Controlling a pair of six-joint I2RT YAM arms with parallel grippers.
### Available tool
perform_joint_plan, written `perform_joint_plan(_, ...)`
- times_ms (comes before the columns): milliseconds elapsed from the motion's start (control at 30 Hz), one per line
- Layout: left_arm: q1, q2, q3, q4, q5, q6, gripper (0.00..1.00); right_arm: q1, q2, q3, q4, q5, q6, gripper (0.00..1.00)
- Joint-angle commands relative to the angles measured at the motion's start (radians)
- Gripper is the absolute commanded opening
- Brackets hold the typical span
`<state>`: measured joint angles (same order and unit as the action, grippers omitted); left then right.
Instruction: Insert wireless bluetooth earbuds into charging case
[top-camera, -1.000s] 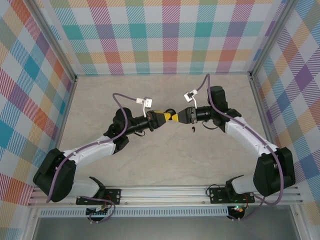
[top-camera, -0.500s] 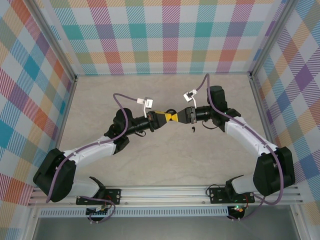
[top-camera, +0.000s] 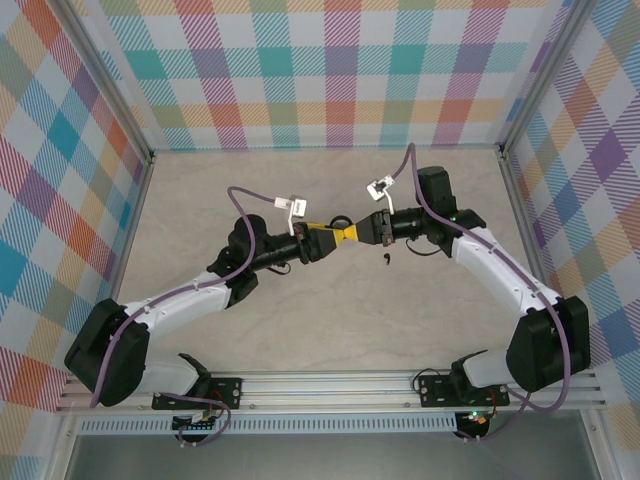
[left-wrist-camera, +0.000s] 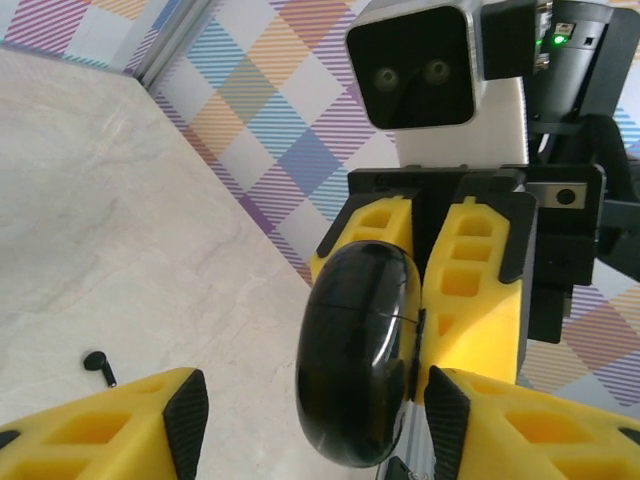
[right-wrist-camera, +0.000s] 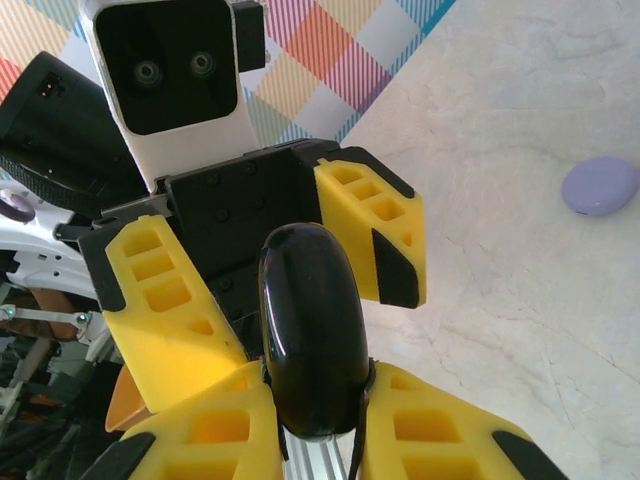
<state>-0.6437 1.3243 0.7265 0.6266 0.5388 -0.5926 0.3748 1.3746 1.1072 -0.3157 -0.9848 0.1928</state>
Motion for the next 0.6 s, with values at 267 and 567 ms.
perform_joint_plan(267,0.068,-0.025,0.129,-0.171,0.255,0.06,0.61,0.006,0.034,0.122,-0.265,0.004,-0.237,0.15)
perform_joint_plan(567,0.088,0.033,0.185,-0.206,0.322,0.064,0.55,0.006,0.023,0.138,-0.284,-0.051,-0.257,0.16)
